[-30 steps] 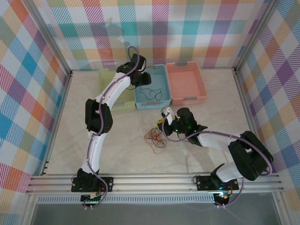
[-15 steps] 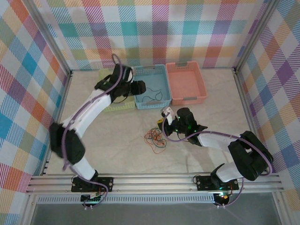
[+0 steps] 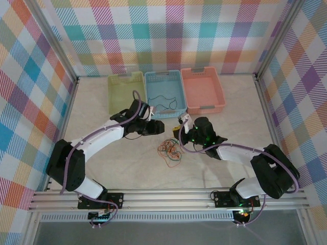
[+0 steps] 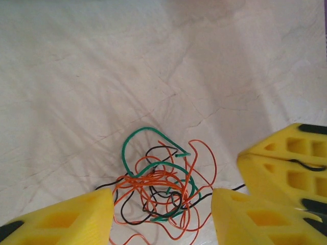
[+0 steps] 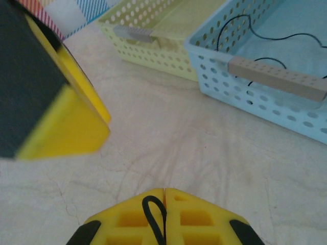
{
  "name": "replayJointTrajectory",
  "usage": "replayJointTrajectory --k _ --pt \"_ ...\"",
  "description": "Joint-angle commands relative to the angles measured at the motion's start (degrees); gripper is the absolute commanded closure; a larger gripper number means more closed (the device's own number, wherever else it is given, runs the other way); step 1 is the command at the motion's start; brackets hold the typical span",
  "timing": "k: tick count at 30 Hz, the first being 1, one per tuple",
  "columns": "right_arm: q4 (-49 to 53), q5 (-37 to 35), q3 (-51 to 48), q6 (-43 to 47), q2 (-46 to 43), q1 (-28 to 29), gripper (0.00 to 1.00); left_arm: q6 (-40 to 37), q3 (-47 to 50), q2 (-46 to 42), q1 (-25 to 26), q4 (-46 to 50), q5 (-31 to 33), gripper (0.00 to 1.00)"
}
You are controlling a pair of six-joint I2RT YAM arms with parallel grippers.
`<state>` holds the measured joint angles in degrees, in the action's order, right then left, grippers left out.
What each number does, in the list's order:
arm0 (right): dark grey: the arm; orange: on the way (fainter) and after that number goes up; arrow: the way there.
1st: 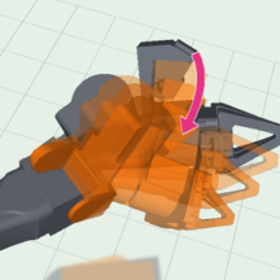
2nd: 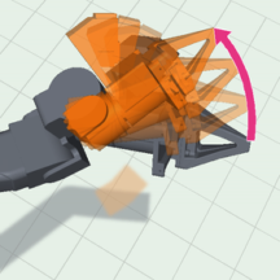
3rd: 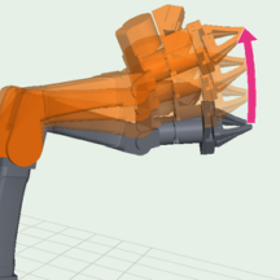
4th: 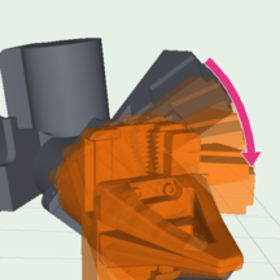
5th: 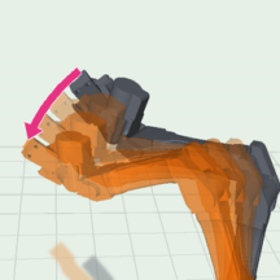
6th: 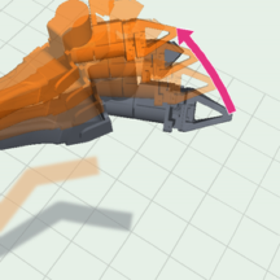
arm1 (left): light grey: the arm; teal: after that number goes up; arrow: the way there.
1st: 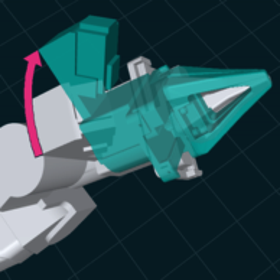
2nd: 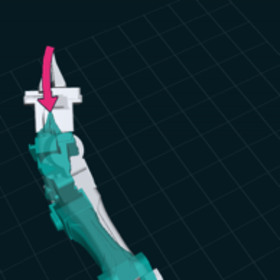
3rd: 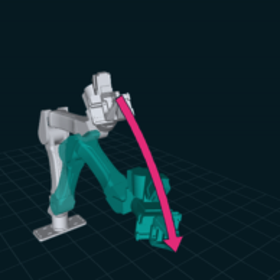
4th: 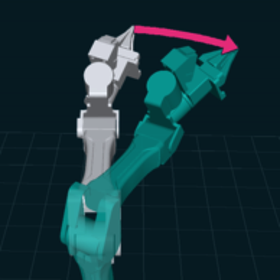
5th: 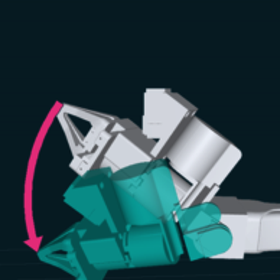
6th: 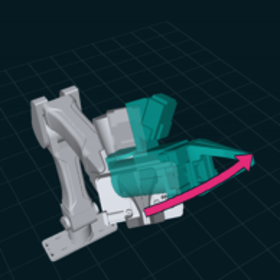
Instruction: Untangle the cables
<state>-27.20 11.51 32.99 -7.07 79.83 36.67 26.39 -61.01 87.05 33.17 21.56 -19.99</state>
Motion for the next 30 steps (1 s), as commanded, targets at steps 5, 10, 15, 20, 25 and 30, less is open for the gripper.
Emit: replayJointTrajectory --k 5,10,15,20,25,30 --pt "-6.7 -1.2 -3.6 -10.8 -4.6 -3.2 1.0 -0.8 4.5 -1.0 2.3 -9.6 -2.0 0.48" --pt "-11.4 2.6 -4.5 -14.2 -4.7 -3.4 1.0 -4.4 3.0 -0.3 5.6 -7.4 -0.2 0.51" --pt "-12.9 3.2 -5.5 -17.1 -5.4 -4.1 1.0 -10.2 1.9 -1.6 9.7 -4.3 3.7 0.56" --pt "-15.4 4.7 -6.3 -19.4 -4.8 -5.4 1.0 -15.1 1.9 -3.3 13.3 -5.1 5.5 0.54" --pt "-15.5 6.0 -6.2 -20.0 -5.2 -6.2 1.0 -19.7 2.3 -4.1 14.5 -10.4 5.8 0.49" --pt "-17.2 7.1 -6.5 -21.8 -4.2 -6.5 1.0 -23.3 2.9 -2.5 15.1 -14.2 6.4 0.49"
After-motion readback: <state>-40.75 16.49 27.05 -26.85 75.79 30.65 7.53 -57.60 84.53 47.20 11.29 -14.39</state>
